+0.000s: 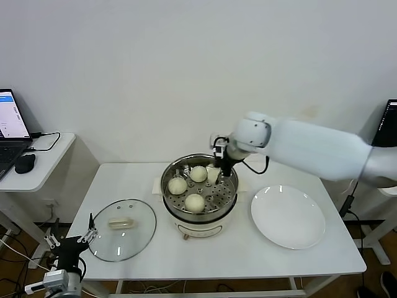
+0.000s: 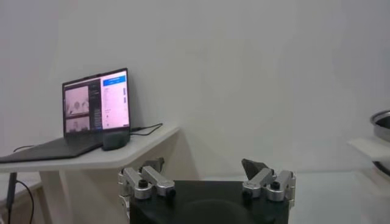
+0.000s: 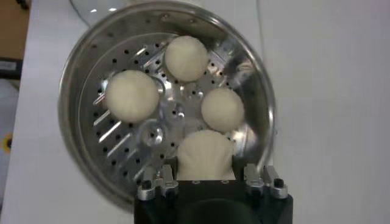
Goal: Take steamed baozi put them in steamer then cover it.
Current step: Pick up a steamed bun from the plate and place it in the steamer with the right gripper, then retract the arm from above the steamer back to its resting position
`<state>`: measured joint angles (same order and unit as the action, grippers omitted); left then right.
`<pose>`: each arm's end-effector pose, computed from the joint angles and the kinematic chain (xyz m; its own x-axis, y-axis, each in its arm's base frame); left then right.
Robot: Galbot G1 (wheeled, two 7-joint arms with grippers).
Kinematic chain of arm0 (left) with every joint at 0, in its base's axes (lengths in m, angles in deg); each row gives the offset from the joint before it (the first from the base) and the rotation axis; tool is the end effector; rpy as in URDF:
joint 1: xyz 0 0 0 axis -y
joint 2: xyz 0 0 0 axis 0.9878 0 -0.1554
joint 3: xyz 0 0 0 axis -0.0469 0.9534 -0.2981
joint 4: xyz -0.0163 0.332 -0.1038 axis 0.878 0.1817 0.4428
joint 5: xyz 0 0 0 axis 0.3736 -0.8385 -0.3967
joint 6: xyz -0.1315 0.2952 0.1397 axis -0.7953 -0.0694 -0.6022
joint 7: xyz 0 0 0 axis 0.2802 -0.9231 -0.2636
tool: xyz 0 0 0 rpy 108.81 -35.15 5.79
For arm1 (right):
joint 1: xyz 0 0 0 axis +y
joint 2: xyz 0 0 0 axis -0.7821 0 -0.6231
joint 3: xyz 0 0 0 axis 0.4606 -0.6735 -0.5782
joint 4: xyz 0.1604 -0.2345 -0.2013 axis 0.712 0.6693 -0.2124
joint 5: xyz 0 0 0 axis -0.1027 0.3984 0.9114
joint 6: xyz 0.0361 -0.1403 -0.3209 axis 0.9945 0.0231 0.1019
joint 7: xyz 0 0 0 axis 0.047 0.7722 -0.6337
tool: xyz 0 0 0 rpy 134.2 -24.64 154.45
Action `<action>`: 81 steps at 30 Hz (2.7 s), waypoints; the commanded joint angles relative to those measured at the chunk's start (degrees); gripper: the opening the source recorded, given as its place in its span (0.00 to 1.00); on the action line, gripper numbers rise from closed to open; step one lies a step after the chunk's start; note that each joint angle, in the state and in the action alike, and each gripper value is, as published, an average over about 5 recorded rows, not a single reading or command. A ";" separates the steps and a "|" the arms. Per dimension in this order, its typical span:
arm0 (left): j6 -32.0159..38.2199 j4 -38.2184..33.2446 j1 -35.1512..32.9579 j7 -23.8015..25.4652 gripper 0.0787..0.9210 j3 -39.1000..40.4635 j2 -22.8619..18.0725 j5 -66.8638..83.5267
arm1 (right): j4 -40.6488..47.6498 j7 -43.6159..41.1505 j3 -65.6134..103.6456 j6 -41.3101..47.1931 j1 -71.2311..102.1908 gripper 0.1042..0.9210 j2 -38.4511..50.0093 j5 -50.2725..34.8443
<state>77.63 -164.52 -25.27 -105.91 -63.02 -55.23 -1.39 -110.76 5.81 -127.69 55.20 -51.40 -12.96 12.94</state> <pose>0.1643 0.1042 -0.2985 -0.9492 -0.3113 0.0452 -0.2987 0.9372 0.1801 0.5312 0.0869 -0.0755 -0.2790 -0.2431 0.9290 -0.9595 0.0314 -0.2799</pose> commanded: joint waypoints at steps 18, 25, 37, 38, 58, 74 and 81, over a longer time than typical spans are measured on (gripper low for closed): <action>0.36 0.23 -0.33 -0.05 0.88 0.24 -0.30 -0.49 | 2.26 1.47 1.12 2.33 4.65 0.58 -2.50 1.66; 0.22 -0.03 -0.21 0.07 0.88 0.67 -0.16 -0.55 | -2.06 1.99 2.19 2.31 2.89 0.79 2.09 0.99; 0.31 -0.41 -0.14 0.46 0.88 1.51 -0.43 -1.10 | -17.80 27.12 20.68 -10.89 19.33 0.88 21.56 -1.59; 0.33 -0.37 -0.13 0.49 0.88 1.55 -0.45 -1.19 | -19.02 30.25 24.94 -13.63 23.67 0.88 23.44 -1.98; 1.90 1.16 -1.23 1.58 0.88 3.73 -2.68 -11.53 | -25.90 35.86 102.48 -48.67 102.71 0.88 4.23 22.00; 5.67 16.77 1.12 -2.81 0.88 -1.88 -0.03 -73.30 | -25.44 33.95 124.19 -49.07 122.69 0.88 -15.79 20.48; 6.77 20.07 1.68 -1.81 0.88 -1.38 2.33 -84.20 | -23.68 34.55 125.76 -50.06 123.59 0.88 -16.43 19.57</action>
<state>82.44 -152.12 -25.10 -107.20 -63.08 -55.50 -54.29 -135.21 40.08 -12.80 7.56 61.47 -23.09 32.53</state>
